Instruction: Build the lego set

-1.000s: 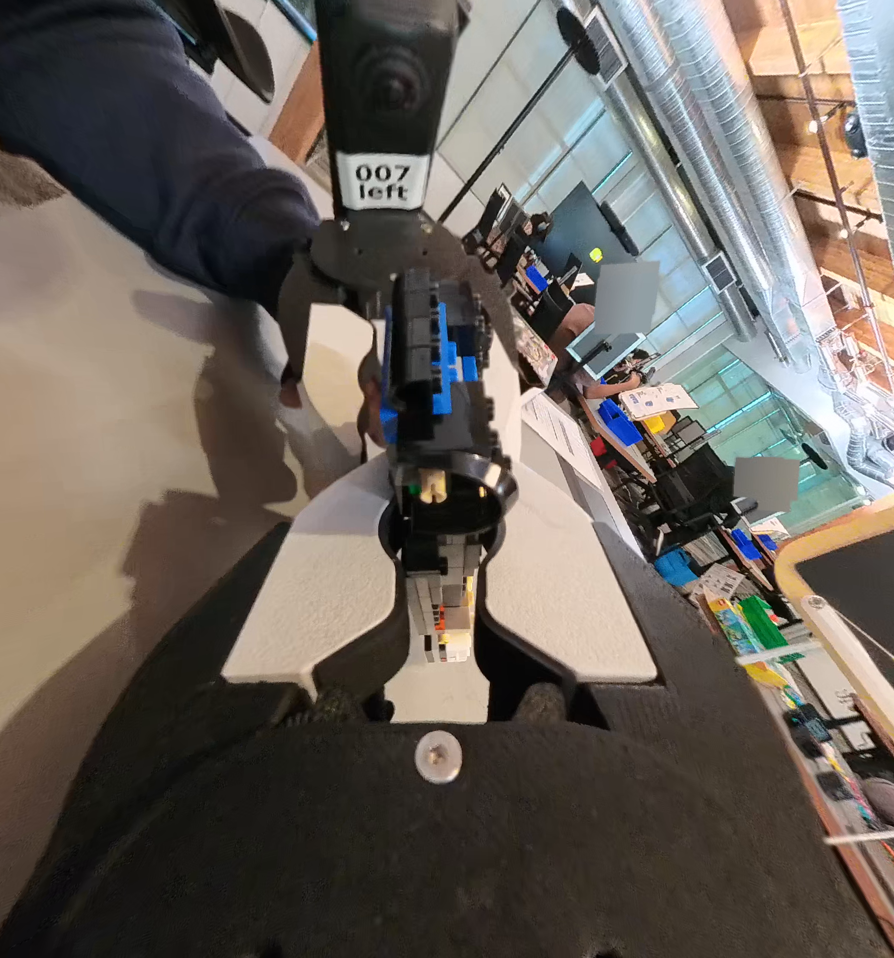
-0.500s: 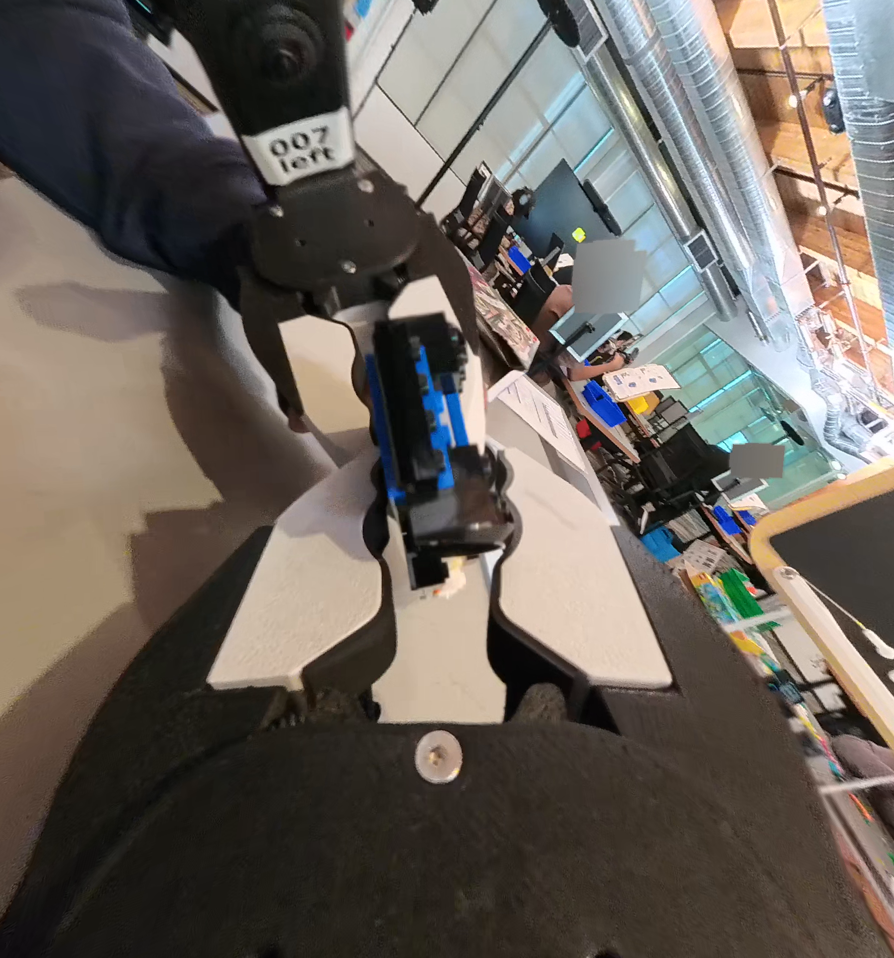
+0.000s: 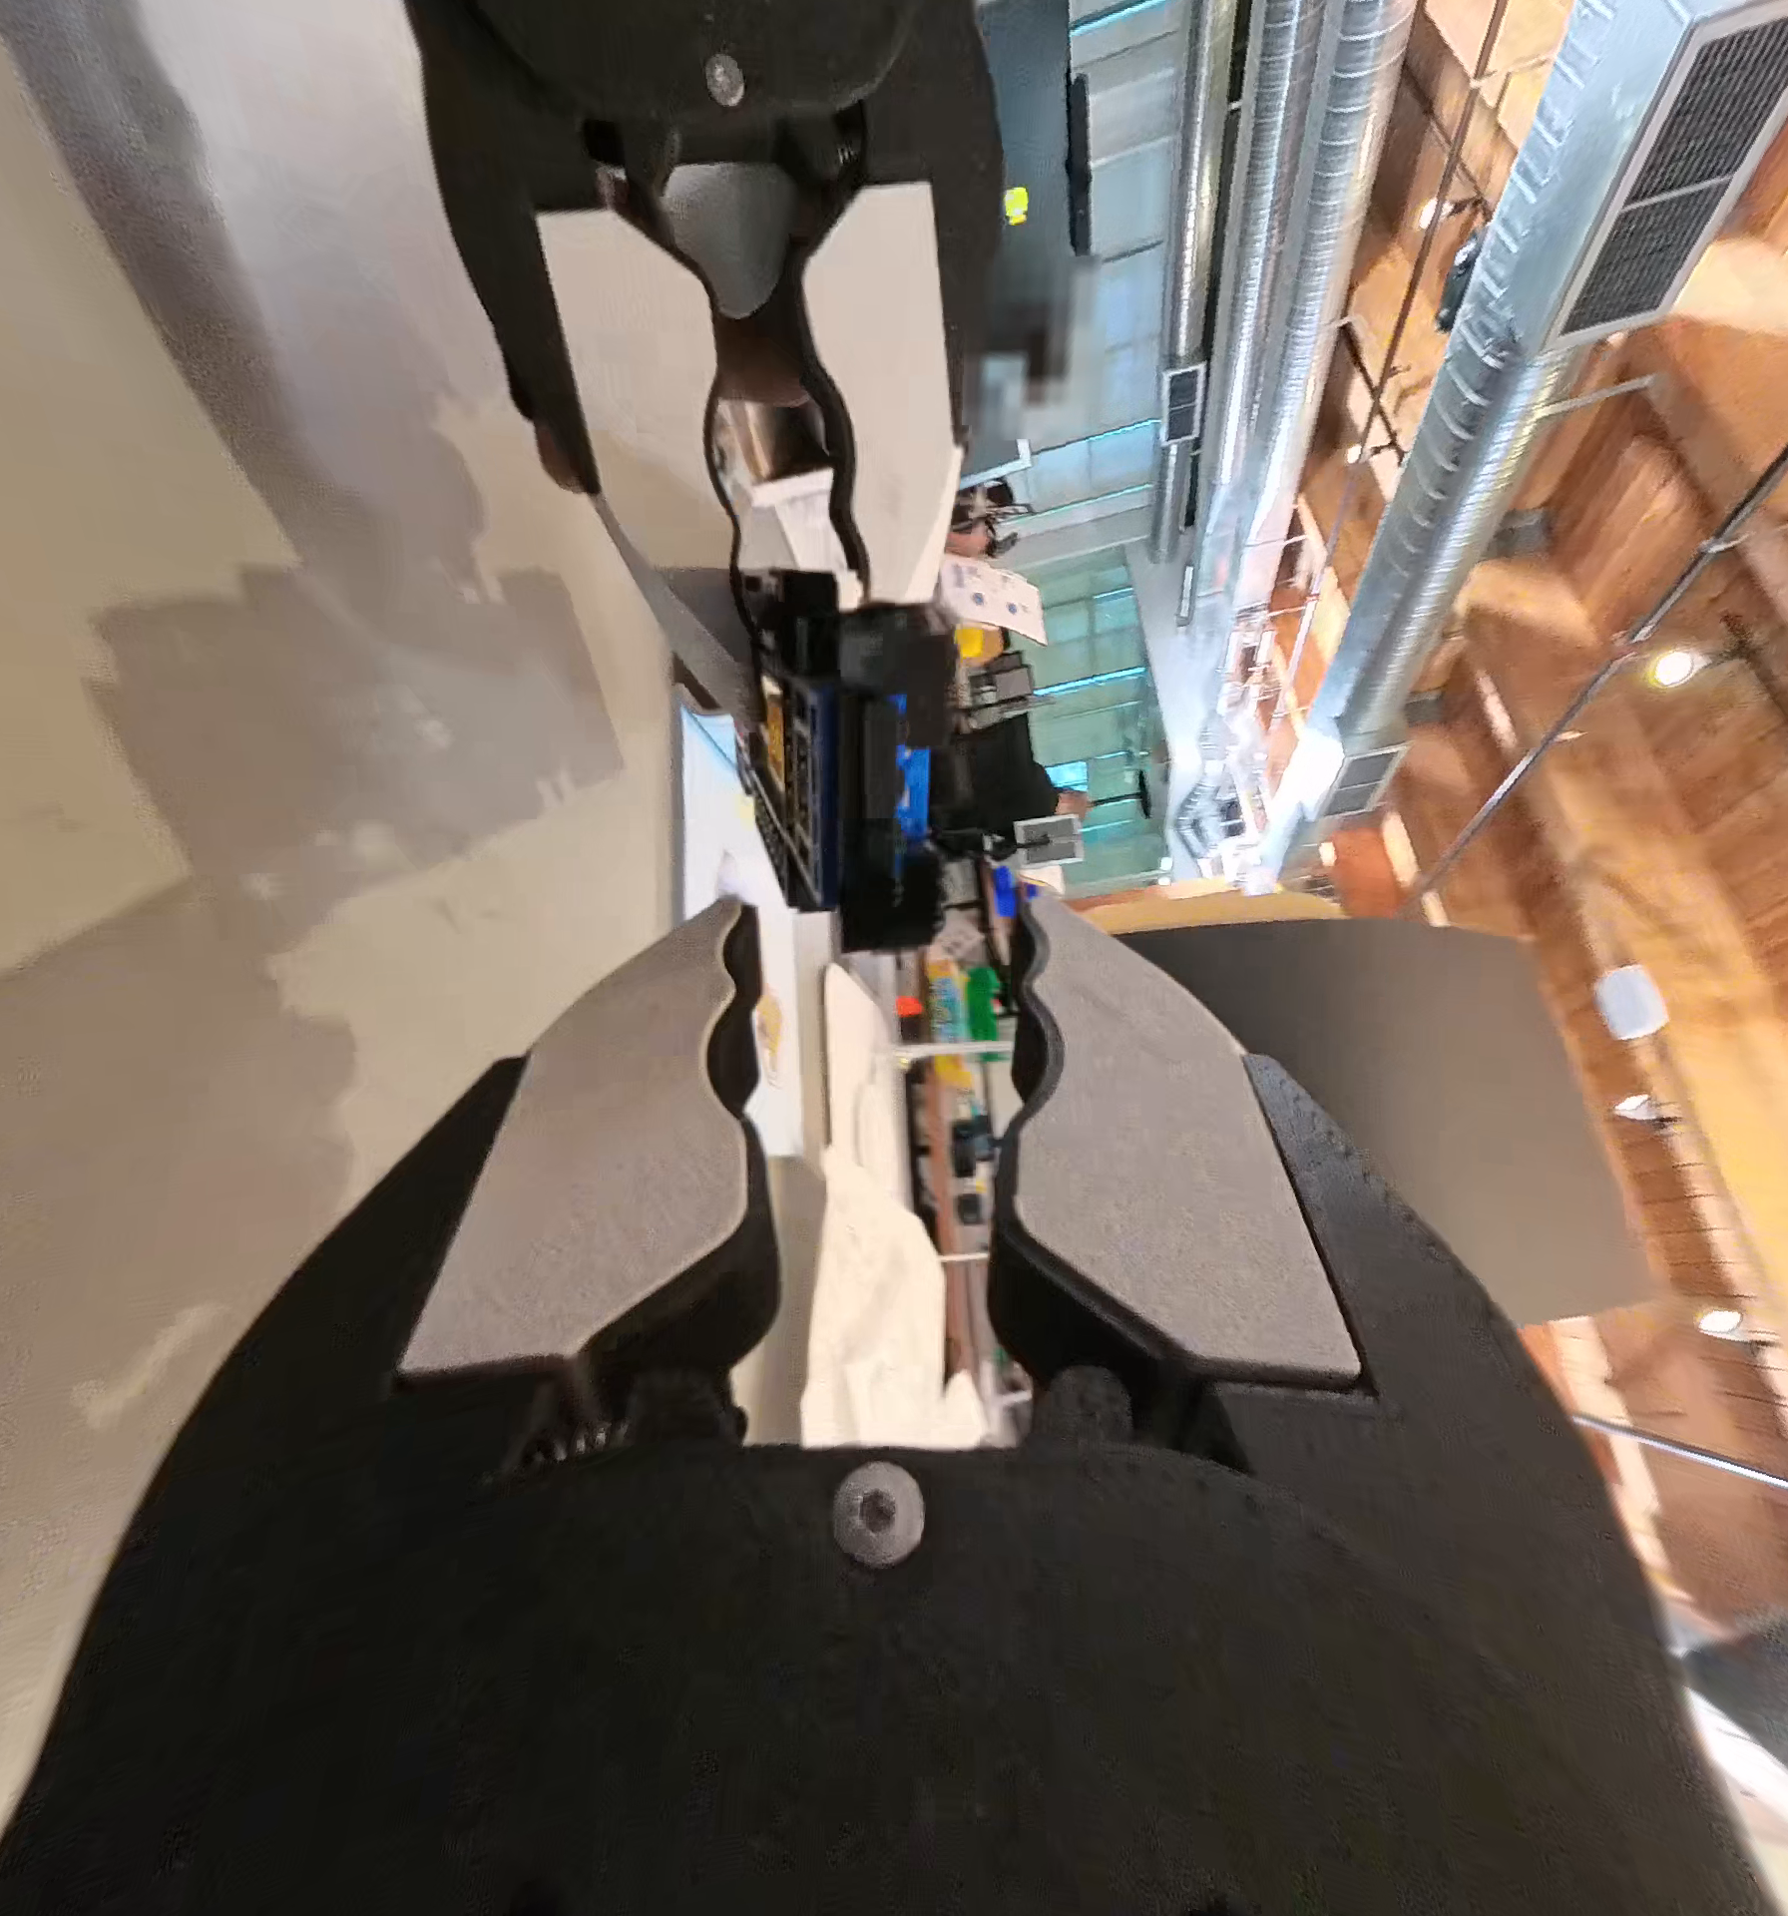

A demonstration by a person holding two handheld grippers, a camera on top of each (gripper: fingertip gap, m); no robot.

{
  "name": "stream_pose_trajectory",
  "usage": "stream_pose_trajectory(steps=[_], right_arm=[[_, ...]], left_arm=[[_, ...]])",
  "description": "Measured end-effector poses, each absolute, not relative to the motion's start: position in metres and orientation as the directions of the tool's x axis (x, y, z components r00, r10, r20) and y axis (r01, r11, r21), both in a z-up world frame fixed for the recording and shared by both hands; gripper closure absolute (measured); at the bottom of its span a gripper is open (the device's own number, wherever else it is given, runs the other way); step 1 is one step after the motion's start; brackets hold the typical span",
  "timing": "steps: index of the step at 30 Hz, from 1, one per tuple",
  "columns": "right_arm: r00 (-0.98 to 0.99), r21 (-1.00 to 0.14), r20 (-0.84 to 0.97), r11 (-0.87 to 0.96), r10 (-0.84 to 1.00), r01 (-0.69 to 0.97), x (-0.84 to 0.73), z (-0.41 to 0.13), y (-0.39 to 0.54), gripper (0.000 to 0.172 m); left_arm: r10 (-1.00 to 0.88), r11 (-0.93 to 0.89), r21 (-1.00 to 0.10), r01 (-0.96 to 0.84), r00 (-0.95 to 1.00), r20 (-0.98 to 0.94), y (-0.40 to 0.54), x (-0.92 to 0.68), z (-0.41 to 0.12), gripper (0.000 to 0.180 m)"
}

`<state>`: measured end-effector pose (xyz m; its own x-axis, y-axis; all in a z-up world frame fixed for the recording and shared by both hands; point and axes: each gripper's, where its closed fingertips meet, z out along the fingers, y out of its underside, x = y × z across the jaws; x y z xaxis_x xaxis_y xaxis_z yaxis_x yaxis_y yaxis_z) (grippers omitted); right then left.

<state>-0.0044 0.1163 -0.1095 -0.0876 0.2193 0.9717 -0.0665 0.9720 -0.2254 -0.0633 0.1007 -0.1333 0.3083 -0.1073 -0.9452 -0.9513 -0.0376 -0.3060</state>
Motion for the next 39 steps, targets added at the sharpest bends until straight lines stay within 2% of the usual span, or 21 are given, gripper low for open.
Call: stream_pose_trajectory(steps=[6,14,19,24,30,35,39], right_arm=[[-0.094,-0.041,0.995,0.998,0.036,-0.048,-0.012,-0.124,0.106,0.129],[-0.100,0.076,0.992,0.995,-0.082,-0.057,-0.019,-0.135,0.097,0.137],[-0.103,0.105,0.989,0.993,-0.111,-0.060,-0.020,-0.138,0.097,0.138],[-0.117,0.069,0.990,0.995,-0.076,-0.067,-0.019,-0.138,0.096,0.139],[-0.163,-0.012,0.987,0.999,0.004,-0.048,-0.018,-0.137,0.099,0.141],[-0.234,-0.071,0.970,0.997,0.061,-0.036,-0.019,-0.143,0.100,0.143],[-0.281,-0.131,0.952,0.991,0.120,-0.022,-0.020,-0.145,0.099,0.145]], left_arm=[[-0.145,-0.087,-0.137,-0.987,0.148,-0.978,0.101,-0.063,-0.140,0.156],[-0.182,-0.080,-0.105,-0.991,0.118,-0.976,0.099,-0.059,-0.143,0.156],[-0.198,-0.085,-0.090,-0.992,0.105,-0.974,0.098,-0.060,-0.144,0.156],[-0.206,-0.075,-0.091,-0.993,0.105,-0.973,0.098,-0.059,-0.143,0.156],[-0.239,-0.035,-0.149,-0.988,0.153,-0.959,0.097,-0.054,-0.146,0.154],[-0.373,0.000,-0.279,-0.960,0.259,-0.891,0.092,-0.043,-0.162,0.135],[-0.433,-0.003,-0.338,-0.941,0.306,-0.848,0.087,-0.038,-0.166,0.126]])
